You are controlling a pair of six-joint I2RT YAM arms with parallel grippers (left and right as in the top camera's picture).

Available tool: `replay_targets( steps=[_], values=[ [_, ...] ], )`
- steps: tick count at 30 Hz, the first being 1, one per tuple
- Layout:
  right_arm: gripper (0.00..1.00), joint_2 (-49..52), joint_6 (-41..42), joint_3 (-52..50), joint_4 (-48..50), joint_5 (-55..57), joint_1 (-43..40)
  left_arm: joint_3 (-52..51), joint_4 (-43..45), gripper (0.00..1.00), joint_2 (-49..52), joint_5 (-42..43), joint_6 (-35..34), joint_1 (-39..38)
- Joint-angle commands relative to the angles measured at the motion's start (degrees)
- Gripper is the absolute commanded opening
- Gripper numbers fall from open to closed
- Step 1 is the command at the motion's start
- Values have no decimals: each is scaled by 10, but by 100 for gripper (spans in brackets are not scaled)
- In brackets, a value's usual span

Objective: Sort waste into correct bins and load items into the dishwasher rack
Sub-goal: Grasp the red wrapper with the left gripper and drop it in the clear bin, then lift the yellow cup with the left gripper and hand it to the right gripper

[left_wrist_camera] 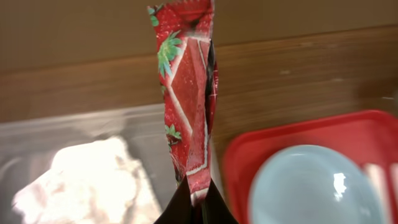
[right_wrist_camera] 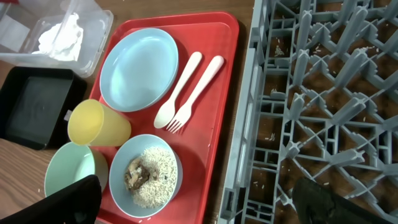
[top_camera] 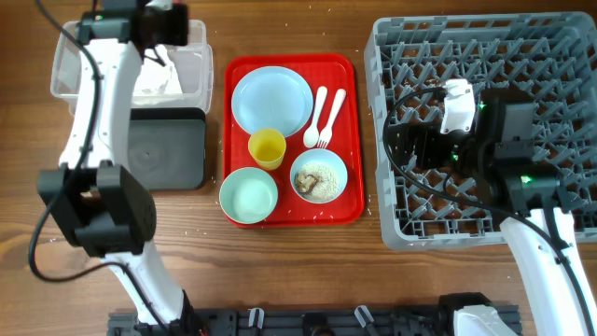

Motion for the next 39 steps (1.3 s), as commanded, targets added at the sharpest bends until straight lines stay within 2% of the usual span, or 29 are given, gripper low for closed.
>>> replay_targets(
  steps=[1,2,4,5,8,11,14,17,23,26,30,32,35,38,39],
  values=[
    [100,2,8,10,4,-11,-1,-5,10,19,72,-3,-12,36],
    [100,2,8,10,3,-11,-1,-5,4,50,80,0,-12,40],
    [100,2,8,10,4,-11,-1,-5,-9,96,83,3,-11,38],
    [100,2,8,10,4,-11,-1,-5,-10,100,74,3,-10,37],
    [100,2,8,10,4,-11,-1,-5,-32,100,24,13,-10,30],
    [100,2,8,10,4,-11,-1,-5,-109,100,-39,82,-10,3],
    [100,2,10,10,4,-12,-1,-5,-182,96,-44,90,-106,-45],
    [100,2,26,10,4,-11,-1,-9,-222,89,-28,89,-144,-98],
    [100,7,25,10,11,-9,-1,-25,-301,71,-27,90,-165,-157],
    [100,16,27,10,15,-9,-1,-81,-310,56,-27,79,-164,-174],
    [99,17,27,10,17,-9,-1,-154,-277,45,-27,61,-186,-167],
    [100,17,27,10,17,-9,-1,-192,-247,36,-27,66,-186,-175],
    [100,17,27,10,17,-9,-1,-237,-206,30,-27,66,-186,-183],
    [100,17,29,10,17,-10,-1,-265,-172,15,-27,66,-186,-183],
    [100,17,41,10,17,-10,-1,-265,-172,4,-27,66,-186,-183]
  ],
)
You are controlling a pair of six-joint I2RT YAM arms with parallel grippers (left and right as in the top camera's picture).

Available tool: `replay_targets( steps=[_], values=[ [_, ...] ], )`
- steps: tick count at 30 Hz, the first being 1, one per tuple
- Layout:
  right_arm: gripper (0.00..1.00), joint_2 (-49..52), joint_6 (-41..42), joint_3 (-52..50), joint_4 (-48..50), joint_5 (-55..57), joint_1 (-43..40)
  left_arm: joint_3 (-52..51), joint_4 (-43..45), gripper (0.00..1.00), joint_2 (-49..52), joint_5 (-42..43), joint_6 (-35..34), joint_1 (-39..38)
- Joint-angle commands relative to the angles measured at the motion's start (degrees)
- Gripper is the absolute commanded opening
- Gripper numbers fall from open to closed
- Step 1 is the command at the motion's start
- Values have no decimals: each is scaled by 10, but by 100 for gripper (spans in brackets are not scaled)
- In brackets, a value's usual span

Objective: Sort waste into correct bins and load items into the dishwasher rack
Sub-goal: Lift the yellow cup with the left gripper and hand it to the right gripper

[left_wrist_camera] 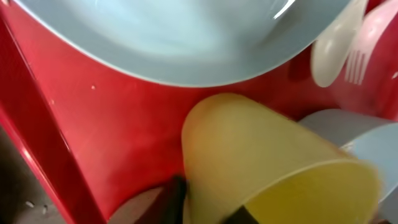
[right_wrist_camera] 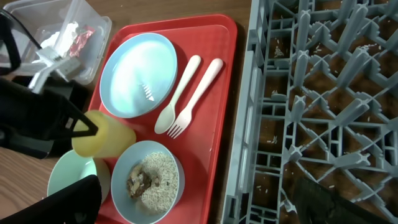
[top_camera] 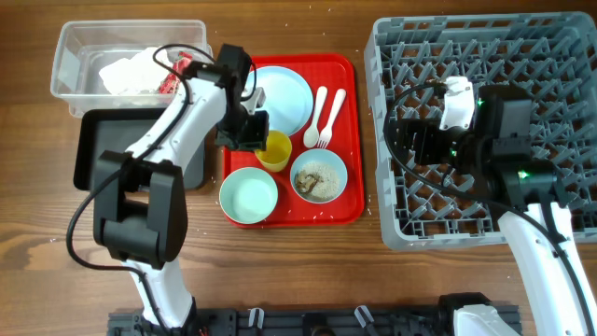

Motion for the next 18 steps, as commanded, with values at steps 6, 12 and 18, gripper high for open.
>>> replay_targets(
  steps=[6,12,18],
  values=[
    [100,4,33,10,23,-72,-1,28,-11,4,-16,94,0,14],
    [100,35,33,9,99,-222,0,36,-10,4,-54,406,75,57],
    [99,149,36,9,276,-435,42,35,34,4,-54,642,90,71]
  ],
)
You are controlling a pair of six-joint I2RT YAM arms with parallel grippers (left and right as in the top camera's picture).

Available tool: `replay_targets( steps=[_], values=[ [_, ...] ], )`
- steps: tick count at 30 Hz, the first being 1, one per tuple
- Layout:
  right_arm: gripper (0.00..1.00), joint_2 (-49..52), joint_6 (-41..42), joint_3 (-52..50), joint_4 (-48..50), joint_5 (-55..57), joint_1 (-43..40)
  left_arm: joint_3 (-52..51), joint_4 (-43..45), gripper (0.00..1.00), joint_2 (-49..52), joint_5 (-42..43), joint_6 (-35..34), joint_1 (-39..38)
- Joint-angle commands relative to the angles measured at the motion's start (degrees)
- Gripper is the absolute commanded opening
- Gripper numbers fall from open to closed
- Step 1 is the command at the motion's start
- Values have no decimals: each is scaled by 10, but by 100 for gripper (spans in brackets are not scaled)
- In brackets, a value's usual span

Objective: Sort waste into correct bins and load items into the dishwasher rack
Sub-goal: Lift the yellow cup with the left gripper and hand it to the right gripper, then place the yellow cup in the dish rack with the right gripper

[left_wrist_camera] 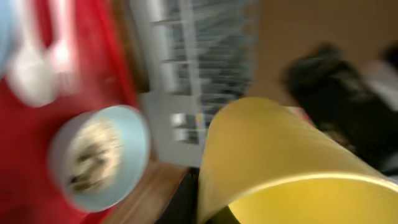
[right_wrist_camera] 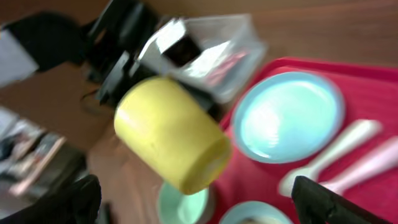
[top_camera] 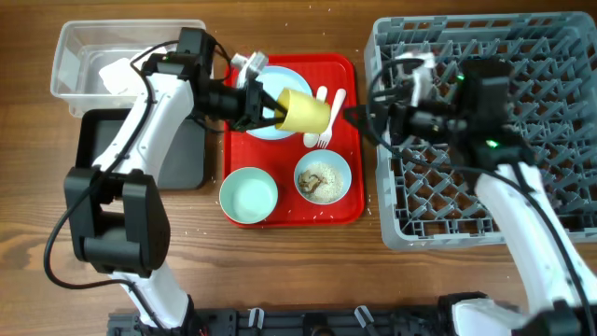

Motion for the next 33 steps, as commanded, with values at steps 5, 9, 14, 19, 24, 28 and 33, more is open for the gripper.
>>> replay_targets(
  steps=[5,9,14,19,24,28,33],
  values=[
    [99,72,21,9,168,-119,72,11,30,4,-14,232,19,1],
    [86,72,41,9,224,-118,94,11,30,4,-14,232,19,0],
    [77,72,45,9,243,-117,94,11,30,4,-14,232,19,0],
    [60,72,73,9,274,-117,78,11,30,39,-14,229,19,0],
    [54,71,87,9,271,-130,31,11,39,41,-14,223,19,0],
    [54,46,67,9,118,-34,-18,11,55,43,-14,168,19,6],
    [57,-95,44,33,-196,294,-26,11,62,45,-14,-126,19,6]
  ],
)
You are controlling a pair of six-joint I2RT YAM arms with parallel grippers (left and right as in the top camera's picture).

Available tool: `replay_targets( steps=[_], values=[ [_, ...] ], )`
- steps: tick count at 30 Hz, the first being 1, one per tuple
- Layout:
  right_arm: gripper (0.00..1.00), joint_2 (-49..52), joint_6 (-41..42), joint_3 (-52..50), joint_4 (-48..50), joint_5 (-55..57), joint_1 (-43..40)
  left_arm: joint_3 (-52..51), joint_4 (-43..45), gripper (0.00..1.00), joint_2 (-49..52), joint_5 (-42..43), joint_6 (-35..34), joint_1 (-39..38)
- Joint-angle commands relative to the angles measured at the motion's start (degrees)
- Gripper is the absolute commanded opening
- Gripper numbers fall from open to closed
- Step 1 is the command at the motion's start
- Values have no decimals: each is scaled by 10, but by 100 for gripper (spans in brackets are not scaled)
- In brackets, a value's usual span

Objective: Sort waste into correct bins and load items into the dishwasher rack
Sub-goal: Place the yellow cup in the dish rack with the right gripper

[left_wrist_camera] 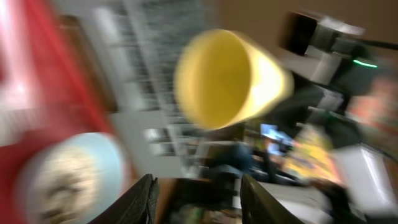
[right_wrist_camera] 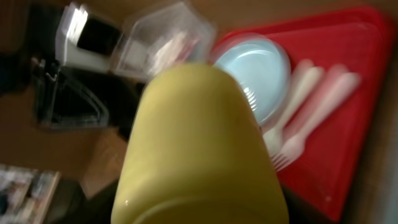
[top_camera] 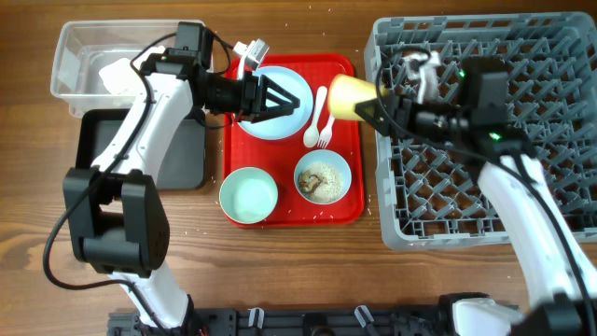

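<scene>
The yellow cup (top_camera: 351,96) lies on its side in the air over the tray's right edge, with my right gripper (top_camera: 375,105) shut on its base end. It fills the right wrist view as the cup (right_wrist_camera: 199,143). My left gripper (top_camera: 272,97) stands open over the blue plate (top_camera: 297,119), its jaws spread and empty. In the left wrist view the cup's mouth (left_wrist_camera: 217,78) faces me, apart from my fingers (left_wrist_camera: 142,199). The red tray (top_camera: 350,207) also bears a spoon and fork (top_camera: 320,119), a rice bowl (top_camera: 323,177) and a green bowl (top_camera: 248,196).
The grey dishwasher rack (top_camera: 522,201) fills the right side, under my right arm. A clear bin (top_camera: 89,56) with tissue stands at the back left, and a black bin (top_camera: 140,159) lies in front of it.
The cup has changed hands. My left gripper was shut on it over the tray; now it is open, and my right gripper is shut on the cup nearer the rack.
My left gripper held a red wrapper over the clear bin. Then the wrapper lay in the bin and my left gripper was at the yellow cup on the tray. Then it held the cup sideways toward my right gripper, which now holds it.
</scene>
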Motion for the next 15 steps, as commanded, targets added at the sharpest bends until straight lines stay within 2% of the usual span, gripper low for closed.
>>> replay_targets(
  steps=[1,2,4,7,9,15],
  values=[
    [57,-115,-5,33,-134,235,2,10,6,46,-13,-224,6,1],
    [57,-150,28,47,-218,298,2,10,7,48,-13,-266,6,0],
    [57,-189,64,55,-329,357,4,10,8,49,-13,-327,5,-4],
    [57,-199,108,55,-454,407,4,10,8,49,-13,-363,5,-9],
    [58,-187,116,53,-491,417,4,10,8,50,-13,-377,5,-12],
    [59,-109,113,0,-492,422,15,10,11,51,-13,-405,5,-15]
  ],
)
